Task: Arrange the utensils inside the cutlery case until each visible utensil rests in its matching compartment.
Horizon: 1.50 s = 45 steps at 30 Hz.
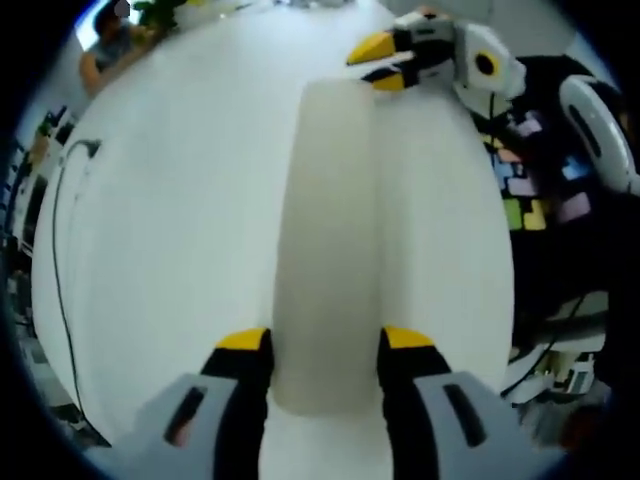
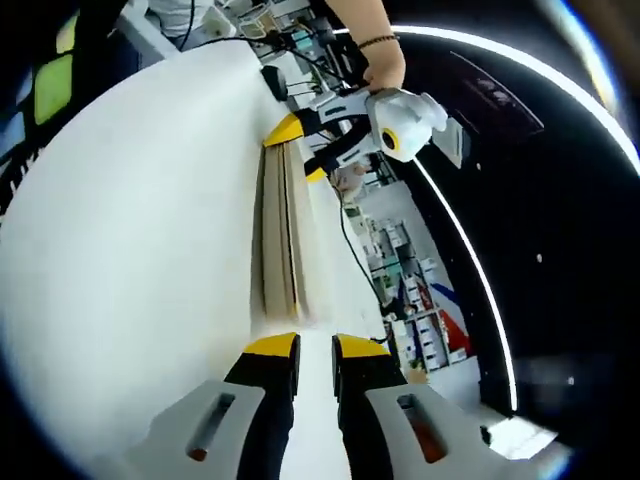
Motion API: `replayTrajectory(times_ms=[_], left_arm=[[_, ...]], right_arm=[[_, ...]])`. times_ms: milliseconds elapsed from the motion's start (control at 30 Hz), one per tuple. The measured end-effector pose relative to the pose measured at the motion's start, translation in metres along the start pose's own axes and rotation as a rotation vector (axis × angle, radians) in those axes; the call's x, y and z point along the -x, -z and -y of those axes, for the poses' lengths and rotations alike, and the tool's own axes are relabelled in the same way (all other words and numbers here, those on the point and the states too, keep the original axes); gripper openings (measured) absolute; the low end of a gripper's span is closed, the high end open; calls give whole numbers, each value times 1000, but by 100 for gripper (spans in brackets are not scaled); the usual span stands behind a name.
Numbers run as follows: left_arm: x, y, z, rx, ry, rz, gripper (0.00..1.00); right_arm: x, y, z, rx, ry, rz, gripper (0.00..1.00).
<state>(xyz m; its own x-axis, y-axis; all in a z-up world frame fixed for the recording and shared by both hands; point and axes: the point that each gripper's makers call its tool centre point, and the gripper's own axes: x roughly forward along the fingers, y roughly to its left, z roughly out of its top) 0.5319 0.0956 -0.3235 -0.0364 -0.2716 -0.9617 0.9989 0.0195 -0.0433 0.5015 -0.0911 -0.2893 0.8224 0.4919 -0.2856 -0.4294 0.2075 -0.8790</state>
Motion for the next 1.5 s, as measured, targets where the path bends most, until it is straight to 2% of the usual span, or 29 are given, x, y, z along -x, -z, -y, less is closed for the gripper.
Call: replayTrajectory(times_ms=[133, 333, 433, 533, 567, 733, 867, 967, 1033, 1100, 1267, 1500], left_arm=[[1, -2, 1, 63, 12, 11, 45], [1, -4, 1, 140, 30, 43, 46], [2, -4, 1, 159, 32, 51, 46], [1, -2, 1, 164, 26, 46, 46], [1, -2, 1, 175, 26, 43, 46], [1, -2, 1, 179, 27, 44, 46], [0, -4, 2, 160, 22, 41, 45], [1, -7, 3, 107, 13, 46, 44], [1, -8, 4, 61, 5, 49, 43], [2, -9, 6, 52, 3, 51, 43], [2, -10, 6, 23, -5, 58, 43], [3, -14, 4, -8, -20, 51, 42]], right_arm=[[-2, -1, 0, -140, -41, 29, 12], [-9, 0, 1, -457, -157, 68, 12], [-10, -6, -5, -682, -259, 116, 15], [-11, -9, -2, -939, -329, 164, 16], [-10, -8, -1, -995, -348, 172, 16], [-13, 5, 2, -1085, -345, 127, 15], [-12, 2, 0, -1123, -355, 136, 14], [-8, -6, -4, -1196, -393, 155, 13], [-8, -5, -4, -1207, -394, 153, 12], [-8, -5, -5, -1226, -396, 147, 10], [-6, -8, -9, -1347, -429, 144, 9], [0, -12, -13, -1349, -431, 137, 8]])
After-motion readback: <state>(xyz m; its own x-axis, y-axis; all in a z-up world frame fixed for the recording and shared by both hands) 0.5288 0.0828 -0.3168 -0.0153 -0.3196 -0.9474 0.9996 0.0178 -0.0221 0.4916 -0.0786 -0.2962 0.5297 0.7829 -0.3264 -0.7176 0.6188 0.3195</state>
